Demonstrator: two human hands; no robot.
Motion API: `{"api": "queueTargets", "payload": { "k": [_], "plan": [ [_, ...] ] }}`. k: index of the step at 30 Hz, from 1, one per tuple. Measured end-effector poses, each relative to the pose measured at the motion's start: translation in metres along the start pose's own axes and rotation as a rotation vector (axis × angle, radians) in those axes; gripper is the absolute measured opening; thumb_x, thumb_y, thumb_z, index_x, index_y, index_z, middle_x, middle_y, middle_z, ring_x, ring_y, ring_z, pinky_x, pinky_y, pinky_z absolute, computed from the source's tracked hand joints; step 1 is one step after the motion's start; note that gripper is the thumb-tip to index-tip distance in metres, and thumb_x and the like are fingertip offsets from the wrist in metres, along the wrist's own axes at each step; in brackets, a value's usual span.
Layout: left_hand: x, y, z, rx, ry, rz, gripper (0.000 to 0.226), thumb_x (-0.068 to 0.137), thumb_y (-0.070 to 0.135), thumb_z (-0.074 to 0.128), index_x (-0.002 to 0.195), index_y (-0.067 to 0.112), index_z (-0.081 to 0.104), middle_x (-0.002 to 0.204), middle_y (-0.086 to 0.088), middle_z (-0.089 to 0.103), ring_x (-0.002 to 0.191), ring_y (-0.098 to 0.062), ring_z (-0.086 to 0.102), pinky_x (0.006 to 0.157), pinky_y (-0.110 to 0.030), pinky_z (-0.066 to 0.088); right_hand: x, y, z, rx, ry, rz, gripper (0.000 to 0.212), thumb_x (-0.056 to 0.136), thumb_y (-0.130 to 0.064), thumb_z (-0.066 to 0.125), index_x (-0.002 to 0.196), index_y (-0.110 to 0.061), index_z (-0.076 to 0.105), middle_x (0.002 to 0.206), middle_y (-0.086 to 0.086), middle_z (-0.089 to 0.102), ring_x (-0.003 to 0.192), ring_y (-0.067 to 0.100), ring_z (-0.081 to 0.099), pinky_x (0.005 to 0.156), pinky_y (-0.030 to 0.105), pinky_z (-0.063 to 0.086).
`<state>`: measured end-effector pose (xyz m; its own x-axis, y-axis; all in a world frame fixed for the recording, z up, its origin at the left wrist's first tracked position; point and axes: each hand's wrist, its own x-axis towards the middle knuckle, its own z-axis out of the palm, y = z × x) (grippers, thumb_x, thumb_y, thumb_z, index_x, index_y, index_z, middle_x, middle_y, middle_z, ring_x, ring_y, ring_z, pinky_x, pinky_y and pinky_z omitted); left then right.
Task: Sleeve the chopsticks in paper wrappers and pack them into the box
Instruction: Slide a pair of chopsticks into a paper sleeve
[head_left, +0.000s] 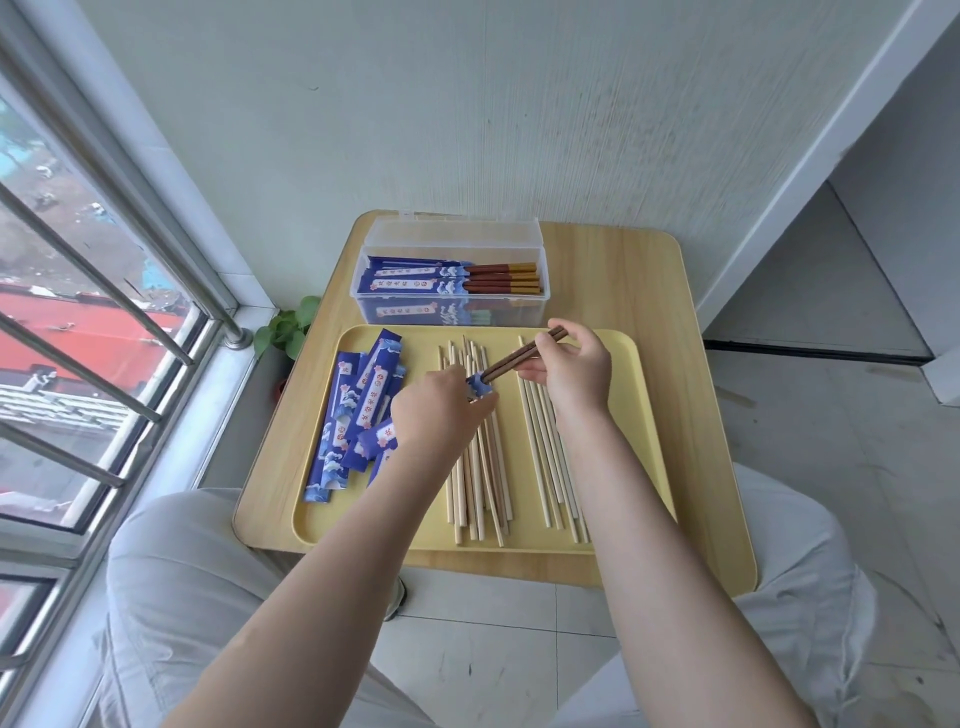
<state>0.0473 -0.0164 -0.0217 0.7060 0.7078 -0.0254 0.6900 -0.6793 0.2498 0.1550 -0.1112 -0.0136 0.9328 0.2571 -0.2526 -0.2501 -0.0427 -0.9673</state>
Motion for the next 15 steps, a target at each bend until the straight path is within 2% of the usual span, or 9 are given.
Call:
{"api": "queueTargets", "payload": {
  "k": [4, 7, 9, 11, 12, 14, 15],
  "plan": [
    [0.019, 0.003, -0.002, 0.082, -0.009, 0.053, 0.036, 0.103, 0.047, 0.045, 0.09, 0.016, 0.059, 0.066, 0.006, 0.043, 0.064, -0.02, 0.053, 0.053, -0.027, 0.036, 0.003, 0.0, 0.007, 0.037, 0.058, 0.012, 0.03, 0.097, -0.008, 0.061, 0.127, -0.011, 0.062, 0.093, 0.01, 0.072, 0.063, 0.025, 0.074, 0.063, 0.033, 0.062],
    [0.04, 0.0, -0.01, 0.085, 0.038, 0.067, 0.037, 0.102, 0.048, 0.046, 0.092, 0.015, 0.06, 0.067, 0.004, 0.047, 0.062, -0.02, 0.053, 0.053, -0.027, 0.035, 0.012, -0.011, 0.009, 0.048, 0.071, -0.001, 0.024, 0.1, -0.012, 0.058, 0.124, -0.013, 0.065, 0.098, 0.008, 0.071, 0.062, 0.024, 0.074, 0.058, 0.028, 0.06],
    [0.056, 0.001, -0.02, 0.091, 0.075, 0.115, 0.036, 0.1, 0.051, 0.051, 0.091, 0.016, 0.054, 0.074, 0.002, 0.053, 0.066, -0.02, 0.053, 0.058, -0.029, 0.037, 0.021, -0.02, 0.011, 0.107, 0.078, 0.003, 0.021, 0.1, -0.011, 0.059, 0.119, -0.01, 0.067, 0.095, 0.011, 0.073, 0.062, 0.024, 0.073, 0.059, 0.027, 0.059],
    [0.076, 0.006, -0.029, 0.107, 0.125, 0.201, 0.036, 0.097, 0.052, 0.053, 0.093, 0.017, 0.048, 0.084, 0.0, 0.058, 0.074, -0.021, 0.053, 0.072, -0.033, 0.039, 0.031, -0.028, 0.017, 0.192, 0.097, 0.017, 0.018, 0.099, -0.007, 0.059, 0.115, -0.007, 0.067, 0.087, 0.014, 0.073, 0.063, 0.024, 0.074, 0.062, 0.029, 0.06],
    [0.086, 0.008, -0.032, 0.099, 0.161, 0.241, 0.035, 0.096, 0.051, 0.055, 0.098, 0.017, 0.048, 0.094, -0.001, 0.06, 0.085, -0.022, 0.055, 0.086, -0.036, 0.038, 0.038, -0.032, 0.021, 0.23, 0.115, 0.026, 0.017, 0.099, -0.005, 0.059, 0.113, -0.006, 0.067, 0.085, 0.015, 0.073, 0.064, 0.025, 0.074, 0.063, 0.029, 0.06],
    [0.105, 0.008, -0.032, 0.075, 0.238, 0.28, 0.046, 0.092, 0.049, 0.06, 0.118, 0.013, 0.049, 0.12, -0.006, 0.057, 0.118, -0.026, 0.051, 0.115, -0.043, 0.022, 0.051, -0.039, 0.029, 0.293, 0.17, 0.04, 0.015, 0.099, -0.003, 0.057, 0.112, -0.005, 0.065, 0.085, 0.017, 0.073, 0.064, 0.025, 0.074, 0.063, 0.029, 0.06],
    [0.11, 0.007, -0.032, 0.065, 0.256, 0.279, 0.056, 0.091, 0.05, 0.061, 0.129, 0.011, 0.047, 0.133, -0.008, 0.052, 0.132, -0.028, 0.043, 0.121, -0.046, 0.011, 0.058, -0.042, 0.031, 0.313, 0.205, 0.043, 0.016, 0.099, -0.002, 0.056, 0.112, -0.004, 0.065, 0.087, 0.019, 0.073, 0.065, 0.025, 0.074, 0.063, 0.028, 0.06]
  ]
}}
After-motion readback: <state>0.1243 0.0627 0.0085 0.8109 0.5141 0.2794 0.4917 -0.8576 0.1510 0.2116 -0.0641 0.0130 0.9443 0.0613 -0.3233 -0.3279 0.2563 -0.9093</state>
